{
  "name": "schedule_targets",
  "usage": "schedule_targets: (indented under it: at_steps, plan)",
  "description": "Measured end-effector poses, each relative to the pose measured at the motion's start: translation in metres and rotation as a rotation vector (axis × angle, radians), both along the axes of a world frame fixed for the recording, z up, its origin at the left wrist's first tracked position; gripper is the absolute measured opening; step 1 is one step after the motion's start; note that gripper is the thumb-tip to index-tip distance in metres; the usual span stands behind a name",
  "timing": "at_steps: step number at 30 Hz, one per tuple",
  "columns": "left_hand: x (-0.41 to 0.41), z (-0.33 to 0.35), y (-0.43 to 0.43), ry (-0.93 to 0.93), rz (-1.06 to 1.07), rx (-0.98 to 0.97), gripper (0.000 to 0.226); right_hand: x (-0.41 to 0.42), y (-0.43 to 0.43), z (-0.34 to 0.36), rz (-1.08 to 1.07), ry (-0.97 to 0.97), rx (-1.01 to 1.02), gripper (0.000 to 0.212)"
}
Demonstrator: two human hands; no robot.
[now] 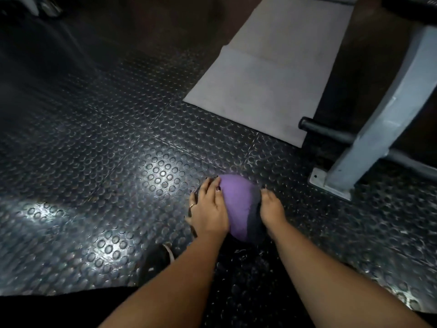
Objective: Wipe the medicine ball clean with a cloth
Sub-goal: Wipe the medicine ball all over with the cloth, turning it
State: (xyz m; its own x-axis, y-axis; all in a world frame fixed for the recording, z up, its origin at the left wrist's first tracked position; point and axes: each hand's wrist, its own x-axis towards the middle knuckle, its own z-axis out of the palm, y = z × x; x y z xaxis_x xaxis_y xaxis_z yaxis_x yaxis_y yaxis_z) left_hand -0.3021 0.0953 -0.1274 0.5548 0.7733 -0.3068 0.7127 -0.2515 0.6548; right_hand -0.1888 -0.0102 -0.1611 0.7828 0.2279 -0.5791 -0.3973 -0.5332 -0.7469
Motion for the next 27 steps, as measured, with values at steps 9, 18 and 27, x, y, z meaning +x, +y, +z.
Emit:
schedule_targets:
  at_steps: [9,18,27]
  plan:
    - [-0.014,-0.027,0.021,-0.149,0.013,0.051,0.050,-0.100,-0.009,0.019,0.644,-0.769,-0.149,0.063]
    - [-0.010,-0.022,0.001,-0.133,-0.110,0.204,0.058,0.023,0.087,0.039,1.032,-0.534,-0.264,0.040]
    - [-0.038,-0.039,-0.003,-0.314,-0.119,0.211,0.050,0.067,0.120,-0.002,1.141,-0.003,-0.431,0.039]
